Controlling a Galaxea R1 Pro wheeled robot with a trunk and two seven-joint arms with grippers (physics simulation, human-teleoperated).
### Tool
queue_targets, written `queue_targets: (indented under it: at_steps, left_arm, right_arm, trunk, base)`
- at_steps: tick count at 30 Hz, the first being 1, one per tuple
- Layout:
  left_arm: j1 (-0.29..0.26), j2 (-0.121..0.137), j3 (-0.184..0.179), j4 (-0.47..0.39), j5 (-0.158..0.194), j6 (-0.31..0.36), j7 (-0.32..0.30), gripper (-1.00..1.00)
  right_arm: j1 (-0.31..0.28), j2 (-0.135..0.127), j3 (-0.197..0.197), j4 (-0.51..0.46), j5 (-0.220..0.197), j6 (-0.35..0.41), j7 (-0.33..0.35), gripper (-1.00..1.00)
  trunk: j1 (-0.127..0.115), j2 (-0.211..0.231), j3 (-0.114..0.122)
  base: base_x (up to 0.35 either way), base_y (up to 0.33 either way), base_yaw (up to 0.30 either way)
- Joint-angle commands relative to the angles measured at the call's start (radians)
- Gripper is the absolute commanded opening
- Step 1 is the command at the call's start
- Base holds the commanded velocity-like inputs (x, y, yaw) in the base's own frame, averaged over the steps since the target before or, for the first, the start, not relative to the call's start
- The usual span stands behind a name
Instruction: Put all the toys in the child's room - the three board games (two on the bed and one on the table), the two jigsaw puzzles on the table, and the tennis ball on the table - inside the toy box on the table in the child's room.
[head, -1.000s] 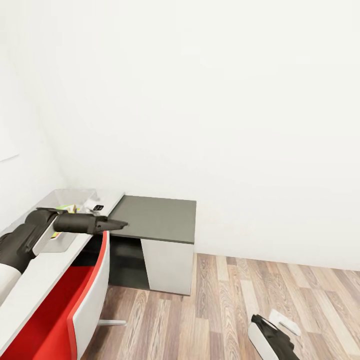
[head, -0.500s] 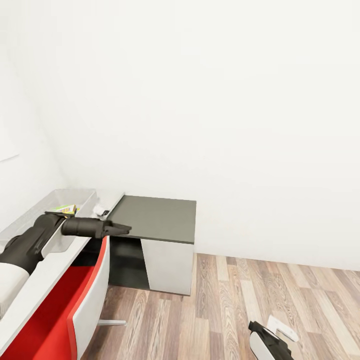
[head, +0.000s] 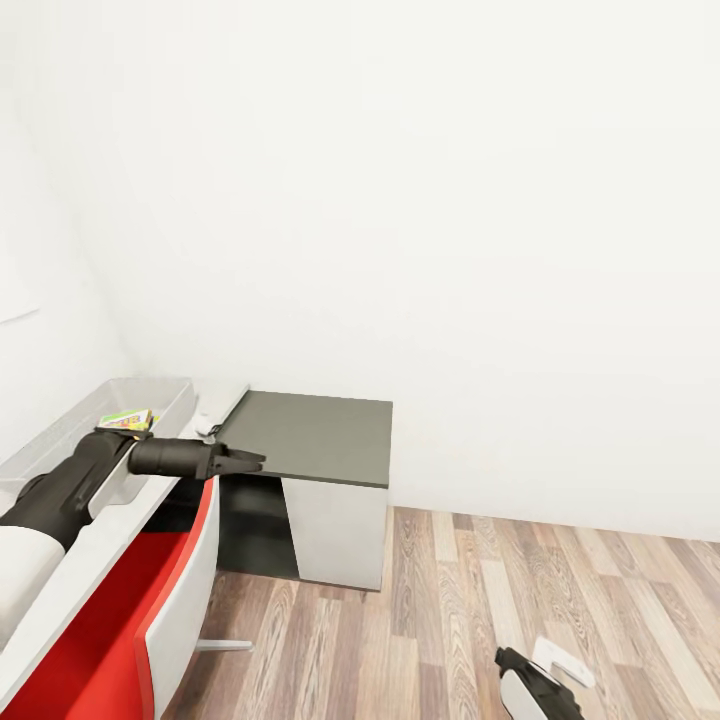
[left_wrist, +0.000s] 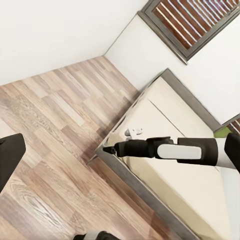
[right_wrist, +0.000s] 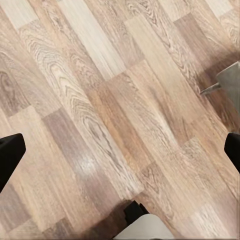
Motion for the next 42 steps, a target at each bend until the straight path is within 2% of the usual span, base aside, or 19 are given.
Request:
queue_targets:
  at_steps: [1,5,9,11,16,18,28,37,42]
  left_arm:
    - [-0.001,0.001,-0.005,0.0,0.006,0.01,0.0,1.0]
    - [-0.001,0.0,-0.007,0.001,0.006,0.009,0.005,1.0]
    - [-0.001,-0.007,-0.018,0.001,0.002,0.01,0.056,1.0]
    - [-0.001,-0.019,-0.022,0.001,0.002,0.01,0.093,1.0]
    - [0.006,-0.085,-0.027,0.0,-0.001,0.015,0.223,1.0]
    - [0.009,-0.095,-0.027,0.0,-0.002,0.018,0.262,1.0]
    - [0.012,-0.101,-0.027,0.0,-0.004,0.021,0.308,1.0]
    - [0.012,-0.103,-0.028,0.0,-0.004,0.017,0.435,1.0]
    - [0.012,-0.103,-0.027,0.0,-0.003,0.02,0.484,1.0]
  right_arm:
    - [-0.001,-0.002,0.007,0.006,-0.003,0.007,-0.008,1.0]
    - [-0.001,-0.003,0.005,0.022,-0.002,0.006,-0.007,1.0]
    - [-0.001,-0.002,0.007,0.03,-0.001,0.0,-0.006,1.0]
    - [-0.001,-0.002,0.008,0.031,-0.002,-0.012,-0.006,1.0]
    - [-0.001,-0.001,0.011,0.055,0.0,-0.037,-0.005,1.0]
    - [-0.001,-0.001,0.011,0.062,0.001,-0.051,-0.004,1.0]
    - [-0.001,0.0,0.01,0.067,0.0,-0.089,-0.002,1.0]
    - [-0.001,0.0,0.011,0.067,0.0,-0.089,-0.001,1.0]
    - [-0.001,0.0,0.011,0.067,0.001,-0.09,-0.001,1.0]
  trunk:
    - [0.001,-0.002,-0.002]
    - [0.001,-0.002,-0.002]
    - [0.001,-0.002,-0.002]
    - [0.001,-0.002,-0.002]
    - [0.001,-0.002,-0.002]
    - [0.001,-0.002,-0.002]
    - [0.001,-0.002,-0.008]
    - [0.001,-0.002,-0.018]
    - [0.001,-0.002,-0.025]
  base:
    - [0.0,0.0,0.0]
    - [0.0,0.0,0.0]
    - [0.0,0.0,0.0]
    - [0.0,0.0,0.0]
    - [0.0,0.0,0.0]
    - [0.0,0.0,0.0]
    - [0.0,0.0,-0.118]
    - [0.0,-0.084,-0.202]
    - [0.0,-0.133,-0.178]
